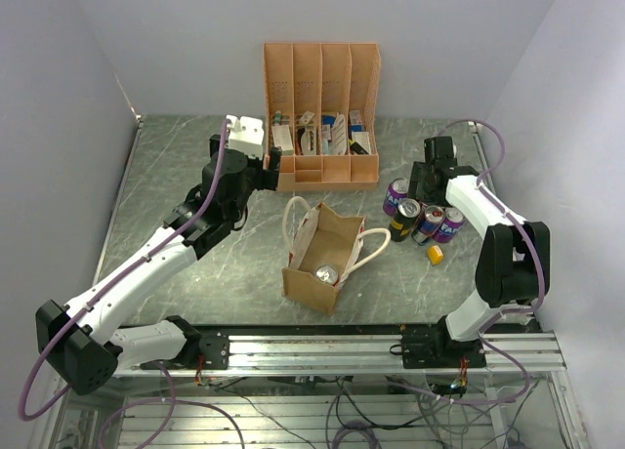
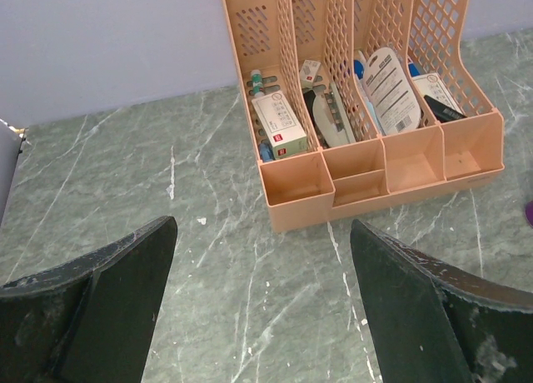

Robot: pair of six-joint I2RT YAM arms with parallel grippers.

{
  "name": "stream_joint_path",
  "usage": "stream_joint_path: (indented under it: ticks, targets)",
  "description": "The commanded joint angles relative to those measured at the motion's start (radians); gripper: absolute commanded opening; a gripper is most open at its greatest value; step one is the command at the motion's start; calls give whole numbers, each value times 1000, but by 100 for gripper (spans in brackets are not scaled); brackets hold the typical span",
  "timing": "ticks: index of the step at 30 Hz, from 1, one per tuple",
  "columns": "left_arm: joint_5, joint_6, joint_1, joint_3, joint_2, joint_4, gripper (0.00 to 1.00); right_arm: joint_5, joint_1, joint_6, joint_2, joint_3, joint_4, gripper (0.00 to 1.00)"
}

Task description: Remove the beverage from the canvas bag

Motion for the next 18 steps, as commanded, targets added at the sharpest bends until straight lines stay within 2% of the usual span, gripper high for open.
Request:
stream_joint_path:
  ticks: [1,3,13,18]
  targets:
    - [11,-15,-5,41,0,11,95,21,4,-4,8,48,3,10]
    - [11,-15,-5,40,-1,11,95,16,4,-4,8,44,9,17]
    - [12,-15,-5,40,-3,12,95,12,4,-9,-36,39,10,66]
    - [12,-15,-5,40,-3,13,96,10,4,-10,-74,33,6,76]
